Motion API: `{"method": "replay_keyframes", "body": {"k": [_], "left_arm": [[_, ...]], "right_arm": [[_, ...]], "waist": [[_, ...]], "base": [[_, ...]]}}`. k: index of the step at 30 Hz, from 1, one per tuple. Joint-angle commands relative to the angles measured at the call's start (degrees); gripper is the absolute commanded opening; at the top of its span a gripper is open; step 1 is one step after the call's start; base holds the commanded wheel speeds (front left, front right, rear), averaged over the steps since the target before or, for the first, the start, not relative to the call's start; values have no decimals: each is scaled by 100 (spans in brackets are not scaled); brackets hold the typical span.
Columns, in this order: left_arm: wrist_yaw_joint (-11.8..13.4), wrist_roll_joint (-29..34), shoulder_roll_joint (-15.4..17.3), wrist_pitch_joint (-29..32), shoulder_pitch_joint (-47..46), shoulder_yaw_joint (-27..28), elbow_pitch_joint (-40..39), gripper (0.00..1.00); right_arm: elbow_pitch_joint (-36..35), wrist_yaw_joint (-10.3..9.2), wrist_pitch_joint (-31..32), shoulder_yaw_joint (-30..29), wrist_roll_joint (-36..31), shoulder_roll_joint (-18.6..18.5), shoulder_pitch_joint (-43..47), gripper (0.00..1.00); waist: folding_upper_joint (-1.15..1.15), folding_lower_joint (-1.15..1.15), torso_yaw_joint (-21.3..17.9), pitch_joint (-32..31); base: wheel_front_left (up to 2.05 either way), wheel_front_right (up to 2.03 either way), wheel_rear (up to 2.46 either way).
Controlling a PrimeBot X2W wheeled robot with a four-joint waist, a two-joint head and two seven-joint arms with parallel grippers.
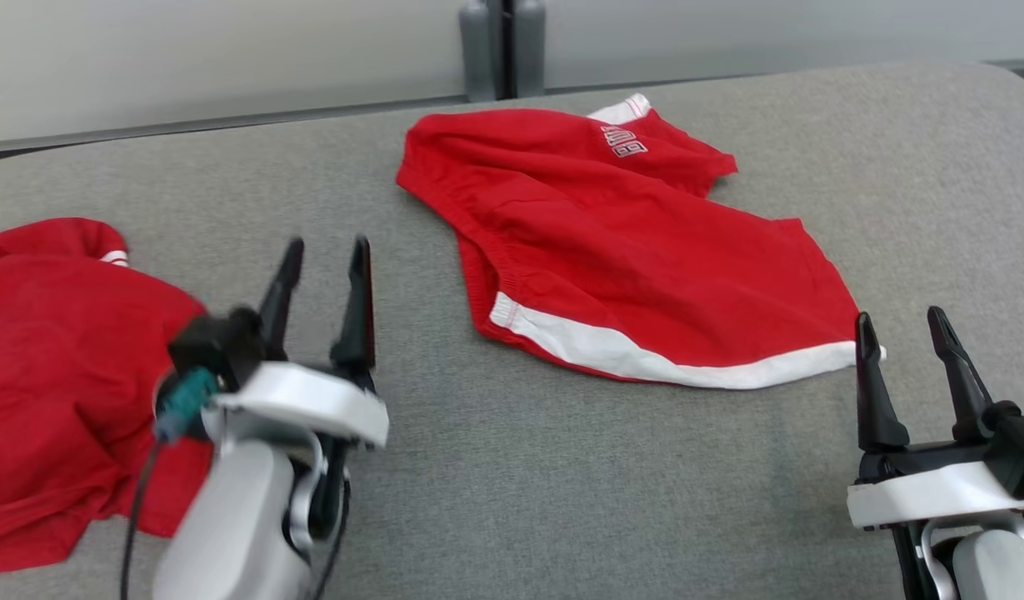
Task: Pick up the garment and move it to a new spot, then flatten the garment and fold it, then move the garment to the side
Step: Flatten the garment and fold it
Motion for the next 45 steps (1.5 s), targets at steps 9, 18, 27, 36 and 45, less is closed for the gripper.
{"method": "replay_keyframes", "body": {"k": [9, 18, 27, 36, 45], "left_arm": [[-68, 678, -274, 0, 1126, 287, -343, 100], [-388, 628, -310, 0, 936, -119, 161, 100], [-662, 655, -309, 379, -1, -841, 1268, 100], [-715, 664, -309, 378, -619, -999, 1839, 100], [-781, 626, -311, 153, -818, -1094, 2049, 0]], "right_arm": [[116, -2, -34, 22, 8, -13, 161, 100], [185, -2, -34, 195, 50, -34, 92, 100], [255, -2, -34, 246, 74, -4, -20, 100], [269, -2, -34, 237, 83, 56, -131, 100], [442, -2, -33, 67, 26, 124, -210, 100]], "waist": [[0, 0, 173, -329], [0, 0, -51, -307], [0, 0, -441, -37], [0, 0, -738, 213], [0, 0, -772, 253]], "base": [[0, 0, 0], [0, 0, 0], [0, 0, 0], [0, 0, 0], [0, 0, 0]]}}
